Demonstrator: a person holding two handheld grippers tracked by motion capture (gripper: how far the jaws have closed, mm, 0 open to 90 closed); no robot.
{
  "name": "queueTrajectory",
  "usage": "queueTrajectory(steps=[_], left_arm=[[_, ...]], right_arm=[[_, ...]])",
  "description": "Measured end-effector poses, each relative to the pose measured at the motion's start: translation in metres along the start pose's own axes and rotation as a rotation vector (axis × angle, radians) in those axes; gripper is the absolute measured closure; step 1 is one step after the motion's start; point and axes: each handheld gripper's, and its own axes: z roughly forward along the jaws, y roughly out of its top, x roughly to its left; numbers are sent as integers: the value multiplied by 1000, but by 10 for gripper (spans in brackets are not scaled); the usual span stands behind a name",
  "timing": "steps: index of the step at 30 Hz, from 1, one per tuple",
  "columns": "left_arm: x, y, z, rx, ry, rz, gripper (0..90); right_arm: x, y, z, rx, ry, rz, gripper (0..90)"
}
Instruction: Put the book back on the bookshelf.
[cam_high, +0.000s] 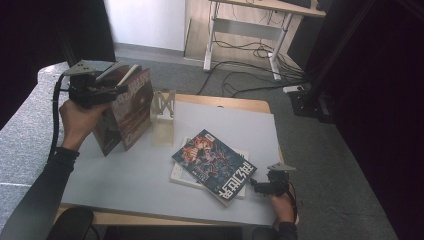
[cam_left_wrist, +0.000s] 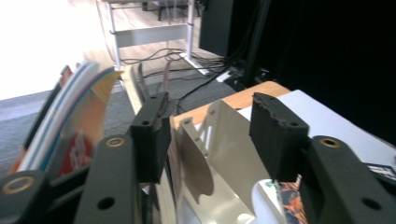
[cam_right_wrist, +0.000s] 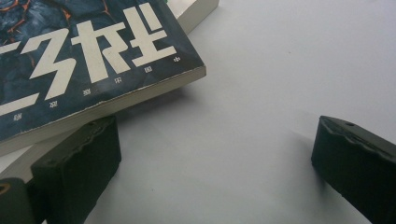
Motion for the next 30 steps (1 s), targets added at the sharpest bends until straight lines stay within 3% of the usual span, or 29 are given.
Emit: queueTrajectory(steps=[4, 12, 19, 24, 30], left_arm=[[-4, -5, -3, -7, -21, 10, 387], [-18, -16, -4, -6, -121, 43, 272], [-37, -29, 2, 31, -201, 81, 197], [-50, -39, 8, 56, -273, 88, 153], [-61, -51, 13, 62, -326, 98, 132]], right_arm=[[0, 0, 0, 0, 0, 0, 9], [0, 0, 0, -1, 0, -1, 9], [0, 0, 0, 0, 0, 1, 9], [0, 0, 0, 0, 0, -1, 9], [0, 0, 0, -2, -1, -1, 9]])
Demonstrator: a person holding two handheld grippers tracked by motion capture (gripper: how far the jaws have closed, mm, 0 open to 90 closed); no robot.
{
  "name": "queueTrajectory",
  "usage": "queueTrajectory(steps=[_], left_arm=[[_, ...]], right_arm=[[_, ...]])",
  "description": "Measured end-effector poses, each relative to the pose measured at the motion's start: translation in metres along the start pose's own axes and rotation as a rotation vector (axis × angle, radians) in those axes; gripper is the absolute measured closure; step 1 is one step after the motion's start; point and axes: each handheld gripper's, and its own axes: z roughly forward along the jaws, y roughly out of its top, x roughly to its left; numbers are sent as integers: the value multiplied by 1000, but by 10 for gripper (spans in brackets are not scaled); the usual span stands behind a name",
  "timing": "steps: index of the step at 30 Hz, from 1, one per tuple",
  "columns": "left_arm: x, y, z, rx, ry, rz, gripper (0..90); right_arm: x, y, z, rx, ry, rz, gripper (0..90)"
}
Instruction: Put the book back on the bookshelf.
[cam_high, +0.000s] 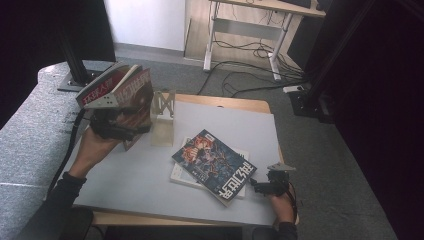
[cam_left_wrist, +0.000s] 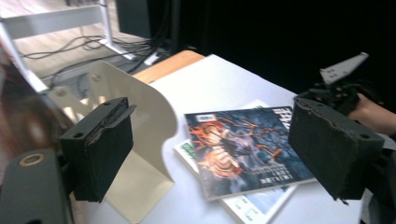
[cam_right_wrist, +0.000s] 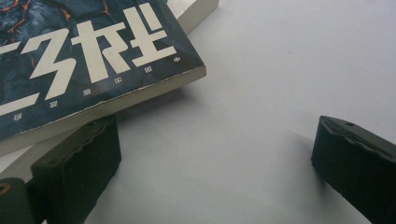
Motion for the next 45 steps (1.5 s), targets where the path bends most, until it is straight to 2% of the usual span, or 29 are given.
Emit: queueTrajectory(steps=[4, 12, 16, 20, 25, 33, 42, 45], left_arm=[[-3, -11, 7, 3, -23, -4, 107], [-7, -36, 22, 20, -39, -3, 57], [-11, -45, 32, 39, -22, 21, 3], [-14, -55, 41, 42, -22, 35, 0], [-17, -68, 54, 68, 9, 63, 0], [-18, -87, 68, 95, 11, 59, 0], [-17, -110, 83, 175, 24, 59, 0], [-17, -118, 88, 200, 14, 46, 0]], right_arm=[[0, 0, 0, 0, 0, 1, 10], [0, 0, 0, 2, 1, 2, 10], [0, 0, 0, 1, 1, 2, 10], [0, 0, 0, 1, 1, 2, 10], [0, 0, 0, 1, 1, 1, 10], [0, 0, 0, 1, 1, 1, 10], [0, 0, 0, 1, 1, 2, 10], [0, 0, 0, 1, 1, 2, 10]])
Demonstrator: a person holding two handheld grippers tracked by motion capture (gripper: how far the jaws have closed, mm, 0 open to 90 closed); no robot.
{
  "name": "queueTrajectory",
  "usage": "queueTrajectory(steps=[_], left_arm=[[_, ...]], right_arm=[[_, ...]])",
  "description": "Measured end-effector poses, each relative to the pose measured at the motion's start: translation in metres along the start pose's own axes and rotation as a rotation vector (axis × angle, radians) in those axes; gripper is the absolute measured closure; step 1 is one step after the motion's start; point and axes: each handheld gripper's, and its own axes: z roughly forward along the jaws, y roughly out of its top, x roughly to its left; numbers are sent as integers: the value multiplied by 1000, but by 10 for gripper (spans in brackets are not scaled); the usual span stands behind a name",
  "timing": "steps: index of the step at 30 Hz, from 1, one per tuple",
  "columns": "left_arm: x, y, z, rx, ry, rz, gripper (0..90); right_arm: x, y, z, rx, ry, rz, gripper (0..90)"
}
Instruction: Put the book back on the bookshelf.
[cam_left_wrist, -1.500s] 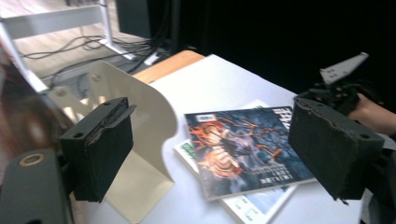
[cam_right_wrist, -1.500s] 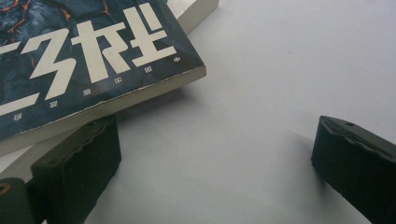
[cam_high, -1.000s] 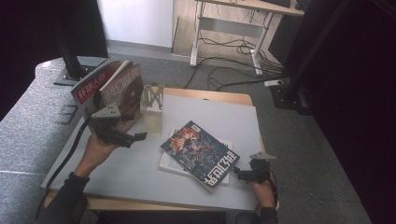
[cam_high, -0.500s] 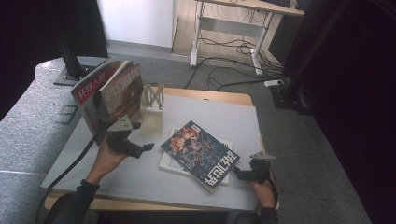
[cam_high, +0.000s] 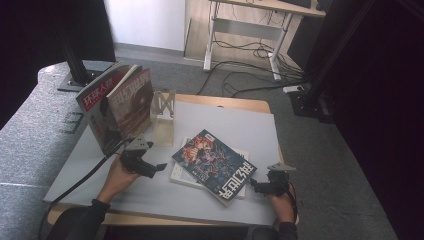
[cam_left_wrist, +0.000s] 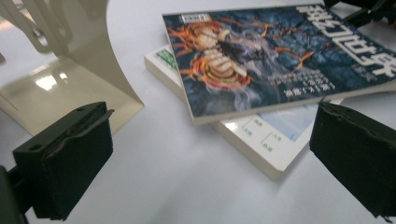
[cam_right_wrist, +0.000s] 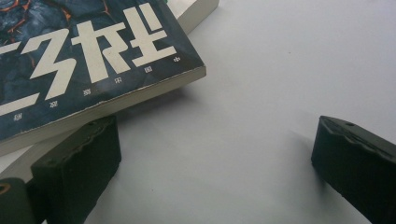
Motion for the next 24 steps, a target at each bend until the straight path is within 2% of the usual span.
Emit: queueTrajectory(steps=[5, 16, 20, 24], left_arm=[[-2, -11, 11, 66, 7, 16, 0], [2, -30, 28, 168, -19, -14, 0], [0, -33, 34, 227, -9, 5, 0], [-3, -32, 36, 242, 11, 24, 0]], right_arm=[[0, 0, 0, 0, 0, 0, 10], [0, 0, 0, -1, 0, -1, 10], [0, 0, 0, -1, 0, 0, 10], [0, 0, 0, 0, 1, 1, 10]])
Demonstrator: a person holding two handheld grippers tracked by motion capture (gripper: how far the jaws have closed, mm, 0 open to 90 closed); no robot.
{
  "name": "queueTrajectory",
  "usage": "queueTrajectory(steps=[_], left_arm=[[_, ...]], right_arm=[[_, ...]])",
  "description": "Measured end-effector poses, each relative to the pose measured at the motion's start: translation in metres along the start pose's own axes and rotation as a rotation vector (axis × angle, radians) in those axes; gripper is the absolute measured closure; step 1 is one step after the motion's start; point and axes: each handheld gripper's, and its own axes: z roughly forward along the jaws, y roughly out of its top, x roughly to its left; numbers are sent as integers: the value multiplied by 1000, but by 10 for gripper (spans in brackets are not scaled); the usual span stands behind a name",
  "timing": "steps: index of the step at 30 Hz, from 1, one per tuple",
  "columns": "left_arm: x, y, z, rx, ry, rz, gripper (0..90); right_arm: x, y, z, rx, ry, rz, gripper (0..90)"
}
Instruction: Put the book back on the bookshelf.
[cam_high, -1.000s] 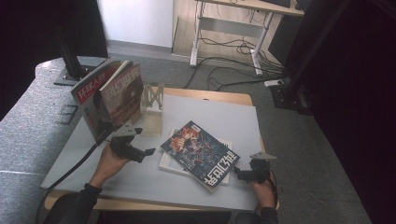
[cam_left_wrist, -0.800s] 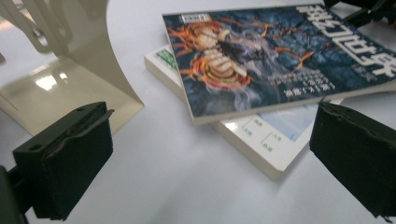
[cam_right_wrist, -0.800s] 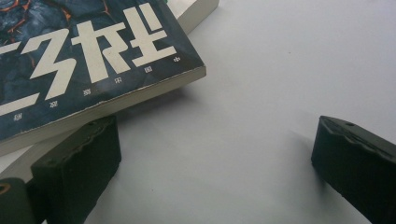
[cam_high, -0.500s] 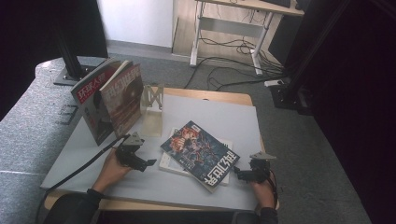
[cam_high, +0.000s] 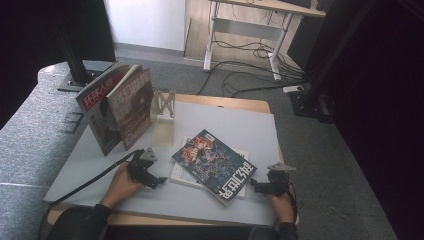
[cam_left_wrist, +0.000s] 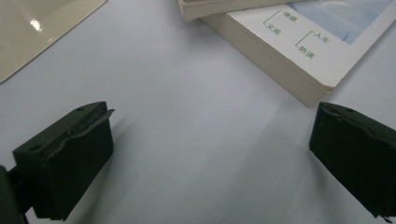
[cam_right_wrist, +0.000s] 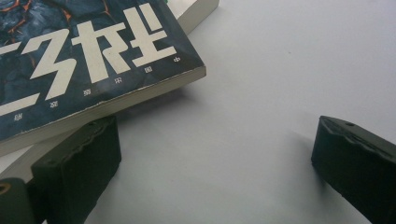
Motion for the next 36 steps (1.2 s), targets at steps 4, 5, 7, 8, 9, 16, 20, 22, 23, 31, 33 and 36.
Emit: queueTrajectory(steps=[4, 5, 7, 8, 9, 16, 20, 22, 23, 31, 33, 36], left_arm=[[-2, 0, 1, 7, 16, 13, 0], [-2, 0, 1, 8, 16, 13, 0], [-2, 0, 1, 8, 16, 13, 0], [-2, 0, 1, 8, 16, 13, 0], [-2, 0, 1, 8, 16, 13, 0], [-2, 1, 1, 12, 15, 14, 0], [0, 1, 0, 13, 8, 14, 5], [2, 4, -2, 9, -9, 8, 20], [2, 6, -3, -7, -8, 2, 21], [3, 24, -13, -66, -36, -7, 104], [3, 30, -12, -66, -36, 0, 141], [3, 37, -9, -71, -51, -7, 149]], right_arm=[[0, 0, 0, 1, 0, 0, 10], [0, 0, 0, 1, 0, 0, 10], [0, 0, 0, 1, -1, -2, 10], [0, 0, 0, 0, -1, -3, 11], [0, 0, 0, 0, -2, -3, 11], [1, 0, -1, -3, -2, -8, 24], [1, 0, -2, -8, 6, -12, 51], [1, 1, -3, -6, 9, -14, 80], [1, 1, -4, -4, 12, -15, 102], [3, 8, -18, -26, 18, -13, 121], [4, 11, -22, -40, 22, -10, 121], [8, 16, -27, -66, 40, -8, 122]])
